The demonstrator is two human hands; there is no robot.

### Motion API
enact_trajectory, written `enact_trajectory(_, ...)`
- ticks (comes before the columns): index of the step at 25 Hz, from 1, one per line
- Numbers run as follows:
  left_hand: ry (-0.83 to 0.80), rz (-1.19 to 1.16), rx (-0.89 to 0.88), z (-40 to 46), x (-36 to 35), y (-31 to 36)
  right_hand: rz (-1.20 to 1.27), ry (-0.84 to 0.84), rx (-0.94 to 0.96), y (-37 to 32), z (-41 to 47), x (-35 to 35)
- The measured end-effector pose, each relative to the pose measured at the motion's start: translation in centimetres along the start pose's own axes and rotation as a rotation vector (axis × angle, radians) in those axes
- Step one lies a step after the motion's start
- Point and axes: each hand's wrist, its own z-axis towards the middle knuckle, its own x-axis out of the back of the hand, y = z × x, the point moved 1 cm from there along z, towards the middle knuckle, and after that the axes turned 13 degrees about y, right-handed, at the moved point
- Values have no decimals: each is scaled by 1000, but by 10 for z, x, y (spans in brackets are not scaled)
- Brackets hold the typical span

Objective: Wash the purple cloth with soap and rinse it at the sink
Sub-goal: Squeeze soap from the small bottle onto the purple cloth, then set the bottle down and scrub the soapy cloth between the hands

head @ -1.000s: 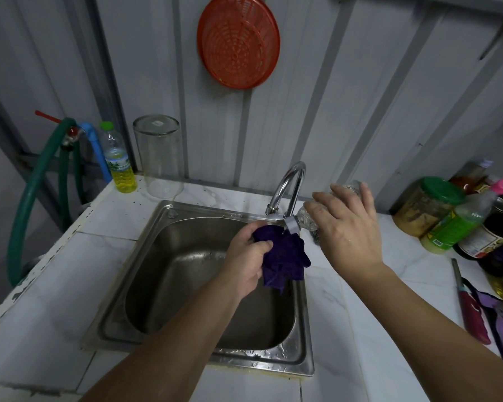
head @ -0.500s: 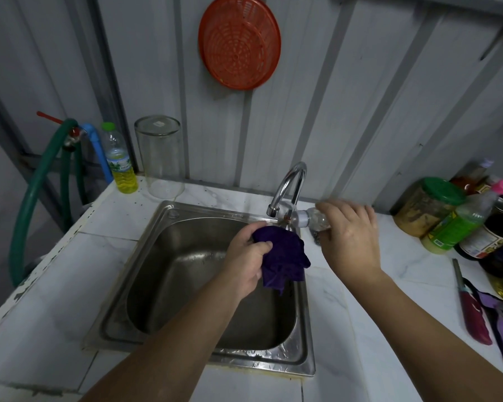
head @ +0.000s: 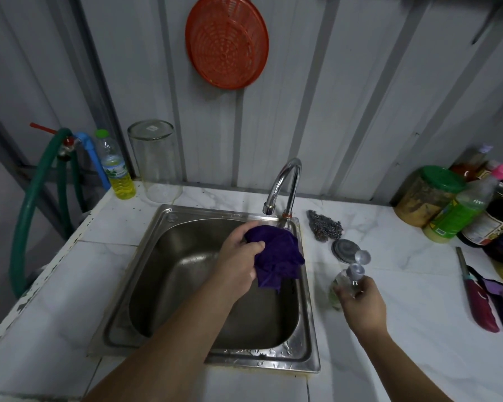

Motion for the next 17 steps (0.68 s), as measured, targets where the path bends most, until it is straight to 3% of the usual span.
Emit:
enact_trajectory(13, 10, 1, -2, 3, -1, -6, 64, -59, 40, 12, -12, -8)
enact_trajectory(15, 3, -3, 0, 1, -2, -6, 44, 96, 153, 9, -25, 2)
enact_trajectory(17, 2, -10, -3, 1, -3, -6, 157, 238, 412, -5, -50, 11)
